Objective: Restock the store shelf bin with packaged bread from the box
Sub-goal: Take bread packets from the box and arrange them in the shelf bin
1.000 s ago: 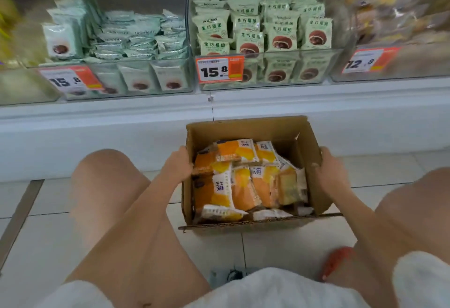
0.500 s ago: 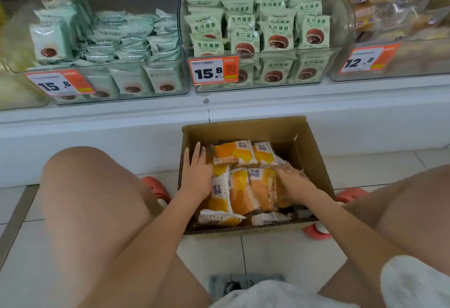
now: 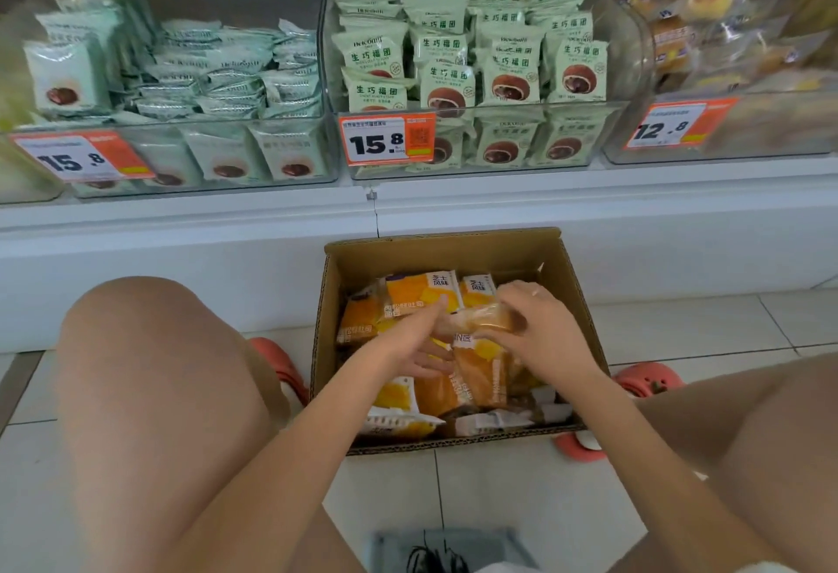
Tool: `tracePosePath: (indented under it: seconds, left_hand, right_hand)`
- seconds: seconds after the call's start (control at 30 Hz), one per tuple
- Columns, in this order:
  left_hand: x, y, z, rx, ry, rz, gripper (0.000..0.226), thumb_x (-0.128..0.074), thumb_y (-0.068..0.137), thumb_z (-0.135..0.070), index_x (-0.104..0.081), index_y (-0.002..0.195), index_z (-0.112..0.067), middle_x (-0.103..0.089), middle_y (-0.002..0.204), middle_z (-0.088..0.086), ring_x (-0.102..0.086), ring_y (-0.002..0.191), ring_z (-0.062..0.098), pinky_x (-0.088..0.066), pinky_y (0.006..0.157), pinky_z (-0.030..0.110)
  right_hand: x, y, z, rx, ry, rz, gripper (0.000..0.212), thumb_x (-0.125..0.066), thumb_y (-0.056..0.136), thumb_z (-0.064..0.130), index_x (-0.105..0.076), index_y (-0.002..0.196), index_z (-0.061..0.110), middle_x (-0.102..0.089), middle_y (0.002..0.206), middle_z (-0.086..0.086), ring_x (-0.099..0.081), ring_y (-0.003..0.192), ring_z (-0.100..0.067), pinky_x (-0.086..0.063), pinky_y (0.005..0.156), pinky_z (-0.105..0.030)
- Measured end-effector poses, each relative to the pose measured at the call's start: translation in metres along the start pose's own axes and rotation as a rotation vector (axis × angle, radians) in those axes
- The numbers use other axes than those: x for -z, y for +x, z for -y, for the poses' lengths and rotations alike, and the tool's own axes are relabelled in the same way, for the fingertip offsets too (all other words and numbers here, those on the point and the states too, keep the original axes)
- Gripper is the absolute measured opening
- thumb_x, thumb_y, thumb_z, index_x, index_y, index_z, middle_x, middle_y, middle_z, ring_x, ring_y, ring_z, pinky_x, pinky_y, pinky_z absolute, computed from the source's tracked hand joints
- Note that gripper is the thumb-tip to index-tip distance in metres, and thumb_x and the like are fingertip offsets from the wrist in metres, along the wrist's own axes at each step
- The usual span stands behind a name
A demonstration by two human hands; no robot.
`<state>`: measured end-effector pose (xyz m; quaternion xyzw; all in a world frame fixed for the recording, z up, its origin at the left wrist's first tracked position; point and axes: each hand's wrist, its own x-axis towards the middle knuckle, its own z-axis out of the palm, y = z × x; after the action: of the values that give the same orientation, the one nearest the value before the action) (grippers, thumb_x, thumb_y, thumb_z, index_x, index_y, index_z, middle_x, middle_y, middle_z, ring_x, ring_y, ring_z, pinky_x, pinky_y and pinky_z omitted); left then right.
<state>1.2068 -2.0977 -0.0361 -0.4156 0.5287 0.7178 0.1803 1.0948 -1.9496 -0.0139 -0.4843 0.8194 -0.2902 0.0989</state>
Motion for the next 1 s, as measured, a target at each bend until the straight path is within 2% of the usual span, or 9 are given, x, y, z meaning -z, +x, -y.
tracePosePath:
  seconds: [0.1,0.2,0.3,0.4,0.47,0.57,0.77,0.87,1.0]
  left_hand:
    - [0.011,-0.013,-0.011,-0.104,-0.379,0.224,0.051,-0.047,0.094,-0.049,-0.057,0.121,-0.006,-0.067,0.11,0.02,-0.068,0.095,0.03,-0.059,0.078,0.037]
    - [0.017,-0.019,-0.019,-0.302,-0.372,0.199,0.054,-0.065,0.081,-0.018,-0.053,0.133,-0.012,-0.066,0.114,0.013,-0.069,0.091,0.021,-0.059,0.073,0.031]
    - [0.019,-0.021,-0.015,-0.367,-0.31,0.165,0.067,-0.065,0.077,0.002,-0.046,0.138,-0.022,-0.063,0.121,0.014,-0.067,0.099,0.026,-0.058,0.081,0.038]
    - [0.022,-0.028,-0.016,-0.394,-0.28,0.253,0.074,-0.061,0.076,0.011,-0.042,0.138,-0.025,-0.062,0.12,0.013,-0.065,0.102,0.027,-0.058,0.082,0.04]
    - [0.022,-0.033,-0.019,-0.418,-0.213,0.348,0.072,-0.062,0.076,0.013,-0.045,0.136,-0.024,-0.064,0.117,0.011,-0.065,0.103,0.027,-0.056,0.085,0.041]
    - [0.017,-0.038,-0.019,-0.421,-0.159,0.42,0.07,-0.061,0.073,0.011,-0.048,0.134,-0.022,-0.065,0.116,0.011,-0.063,0.106,0.028,-0.053,0.088,0.043]
    - [0.011,-0.047,-0.024,-0.358,-0.032,0.26,0.056,-0.076,0.074,-0.007,-0.056,0.124,-0.02,-0.065,0.121,0.009,-0.064,0.109,0.026,-0.056,0.086,0.041]
    - [0.015,-0.049,-0.032,-0.359,0.099,0.117,0.035,-0.073,0.078,-0.008,-0.063,0.111,-0.014,-0.07,0.11,0.01,-0.069,0.097,0.022,-0.058,0.08,0.036]
    - [0.035,-0.064,-0.066,-0.466,0.39,-0.099,0.03,-0.08,0.072,-0.011,-0.068,0.099,-0.008,-0.074,0.086,0.001,-0.07,0.081,0.015,-0.058,0.074,0.03]
  right_hand:
    - [-0.006,-0.008,0.017,0.239,0.07,-0.099,0.026,-0.069,0.079,0.014,-0.066,0.102,0.026,-0.064,0.112,0.01,-0.047,0.116,-0.006,-0.034,0.107,-0.046]
    - [-0.009,-0.014,0.012,0.109,0.21,0.045,0.054,-0.059,0.079,-0.005,-0.058,0.108,0.041,-0.046,0.134,0.024,-0.023,0.137,0.002,-0.01,0.118,-0.053]
    - [-0.001,-0.015,0.012,-0.001,0.382,0.013,0.052,-0.062,0.074,0.013,-0.057,0.115,0.045,-0.018,0.151,0.021,0.0,0.145,-0.006,0.002,0.117,-0.048]
    - [0.016,-0.011,0.009,-0.341,0.852,-0.118,0.067,-0.065,0.073,0.02,-0.045,0.13,0.048,-0.029,0.151,0.013,-0.023,0.142,-0.015,-0.026,0.113,-0.045]
    - [0.022,-0.007,0.004,-0.535,1.158,-0.121,0.062,-0.066,0.084,0.021,-0.038,0.135,0.043,-0.051,0.135,0.001,-0.052,0.121,-0.02,-0.05,0.09,-0.043]
    - [0.022,-0.003,0.006,-0.631,1.398,-0.052,0.054,-0.064,0.081,0.033,-0.048,0.131,0.022,-0.069,0.11,-0.007,-0.067,0.095,-0.021,-0.057,0.075,-0.043]
    - [0.016,0.003,0.015,-0.499,1.319,-0.184,0.013,-0.063,0.084,0.025,-0.062,0.097,0.021,-0.073,0.089,-0.002,-0.069,0.077,-0.012,-0.058,0.06,-0.026]
    - [0.014,0.006,0.017,-0.516,1.295,-0.176,0.014,-0.064,0.085,0.022,-0.063,0.099,0.019,-0.074,0.089,-0.003,-0.07,0.079,-0.014,-0.057,0.059,-0.027]
    - [0.038,0.022,0.014,-0.398,0.978,-0.016,0.016,-0.072,0.079,0.023,-0.066,0.095,0.021,-0.073,0.092,0.0,-0.07,0.086,-0.019,-0.059,0.066,-0.031]
